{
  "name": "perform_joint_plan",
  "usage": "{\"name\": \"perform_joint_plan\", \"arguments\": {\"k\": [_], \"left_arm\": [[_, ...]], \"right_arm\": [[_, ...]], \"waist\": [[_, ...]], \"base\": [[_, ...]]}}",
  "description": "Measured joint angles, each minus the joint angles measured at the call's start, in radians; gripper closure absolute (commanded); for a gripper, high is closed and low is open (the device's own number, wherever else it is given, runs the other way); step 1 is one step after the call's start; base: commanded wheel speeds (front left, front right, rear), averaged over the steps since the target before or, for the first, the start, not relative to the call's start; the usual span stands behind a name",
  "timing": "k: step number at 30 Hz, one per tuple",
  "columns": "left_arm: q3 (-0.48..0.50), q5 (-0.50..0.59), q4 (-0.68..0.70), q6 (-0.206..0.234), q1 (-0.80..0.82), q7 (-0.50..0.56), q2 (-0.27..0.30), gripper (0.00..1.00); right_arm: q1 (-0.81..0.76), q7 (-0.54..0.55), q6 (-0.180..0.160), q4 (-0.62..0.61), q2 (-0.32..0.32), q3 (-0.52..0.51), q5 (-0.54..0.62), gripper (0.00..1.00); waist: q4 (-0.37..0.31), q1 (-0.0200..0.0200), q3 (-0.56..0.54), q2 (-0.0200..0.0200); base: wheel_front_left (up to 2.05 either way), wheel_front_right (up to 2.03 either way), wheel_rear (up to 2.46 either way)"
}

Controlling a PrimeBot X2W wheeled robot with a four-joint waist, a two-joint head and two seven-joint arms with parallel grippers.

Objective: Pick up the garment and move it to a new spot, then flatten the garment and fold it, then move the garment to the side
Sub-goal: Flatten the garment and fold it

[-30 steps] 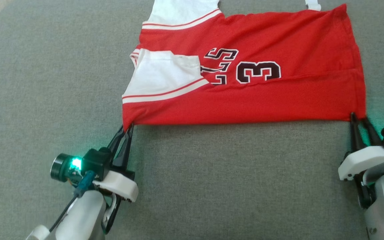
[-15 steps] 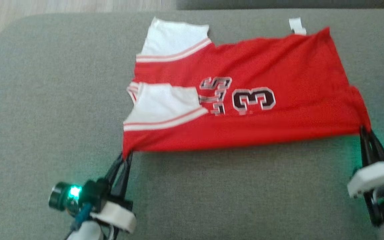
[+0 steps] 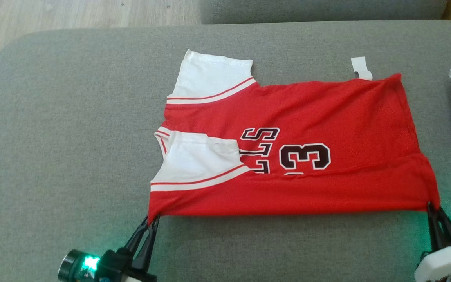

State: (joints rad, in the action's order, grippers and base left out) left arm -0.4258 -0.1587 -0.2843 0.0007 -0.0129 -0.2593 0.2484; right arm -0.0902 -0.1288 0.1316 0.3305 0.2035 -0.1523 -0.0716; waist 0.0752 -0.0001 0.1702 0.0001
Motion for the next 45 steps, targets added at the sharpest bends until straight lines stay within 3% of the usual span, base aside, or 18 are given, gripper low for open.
{"name": "perform_joint_plan", "arguments": {"k": [1, 2, 3, 4, 6, 13, 17, 24, 29, 34, 39, 45], "left_arm": [[-0.001, -0.002, -0.002, 0.0, -0.002, 0.0, 0.0, 1.0], [0.0, -0.002, -0.004, -0.001, -0.004, 0.0, 0.0, 1.0], [0.002, -0.018, -0.004, -0.001, -0.006, 0.0, -0.002, 1.0], [0.002, -0.035, -0.004, -0.004, -0.007, 0.0, -0.004, 1.0], [0.001, -0.039, -0.006, -0.011, -0.008, 0.001, -0.004, 0.0], [0.01, -0.06, 0.005, -0.008, -0.003, 0.022, 0.005, 0.0], [0.034, -0.044, 0.06, -0.005, 0.071, 0.052, 0.046, 0.0], [0.035, -0.032, 0.096, -0.094, 0.393, 0.225, 0.112, 0.0], [0.017, -0.167, 0.007, -0.125, 0.648, 0.388, 0.146, 0.0], [-0.102, -0.371, -0.064, -0.133, 0.842, 0.556, 0.227, 0.0], [-0.207, -0.487, -0.124, -0.133, 0.974, 0.62, 0.327, 0.0], [-0.28, -0.577, -0.214, -0.133, 1.086, 0.665, 0.383, 0.0]], "right_arm": [[-0.011, 0.007, 0.0, -0.007, -0.007, -0.001, 0.002, 0.99], [-0.018, 0.015, 0.0, -0.013, -0.011, -0.004, 0.01, 0.59], [-0.023, 0.018, 0.0, -0.019, -0.012, -0.008, 0.021, 0.0], [-0.025, 0.027, 0.0, -0.028, -0.013, -0.013, 0.03, 0.0], [-0.025, 0.034, 0.0, -0.052, -0.024, -0.034, 0.038, 0.0], [-0.025, 0.031, 0.0, -0.141, -0.03, -0.04, 0.041, 0.0], [-0.016, 0.008, 0.0, -0.172, -0.03, -0.023, 0.044, 0.0], [0.045, -0.009, 0.0, -0.184, -0.028, 0.026, 0.047, 0.0], [0.098, -0.012, 0.0, -0.2, -0.022, 0.045, 0.046, 0.0], [0.163, -0.021, 0.0, -0.203, -0.026, 0.054, 0.036, 0.0], [0.207, -0.047, 0.0, -0.187, -0.036, 0.06, 0.036, 0.0], [0.25, -0.073, 0.0, -0.166, -0.05, 0.061, 0.036, 0.0]], "waist": [[-0.001, 0.0, 0.0, 0.0], [-0.003, 0.0, -0.001, 0.0], [-0.004, 0.0001, -0.001, 0.0], [-0.006, 0.0, -0.002, 0.0], [-0.008, 0.0, -0.003, 0.0], [-0.022, 0.0, 0.001, 0.0], [-0.034, 0.0001, 0.016, 0.0], [-0.065, 0.0002, 0.038, 0.0], [-0.097, 0.0002, 0.085, 0.0], [-0.145, 0.0002, 0.159, 0.0], [-0.197, 0.0003, 0.238, -0.0001], [-0.261, 0.0004, 0.322, -0.0001]], "base": [[0.0, 0.0, 0.0], [0.0, 0.0, 0.0], [0.0, 0.0, 0.0], [0.0, 0.0, 0.0], [0.0, 0.0, 0.0], [0.0, 0.0, 0.0], [0.0, 0.0, 0.0], [0.0, 0.0, 0.0], [0.0, 0.0, 0.0], [0.0, 0.0, 0.0], [0.0, 0.0, 0.0], [0.0, 0.0, 0.0]]}}
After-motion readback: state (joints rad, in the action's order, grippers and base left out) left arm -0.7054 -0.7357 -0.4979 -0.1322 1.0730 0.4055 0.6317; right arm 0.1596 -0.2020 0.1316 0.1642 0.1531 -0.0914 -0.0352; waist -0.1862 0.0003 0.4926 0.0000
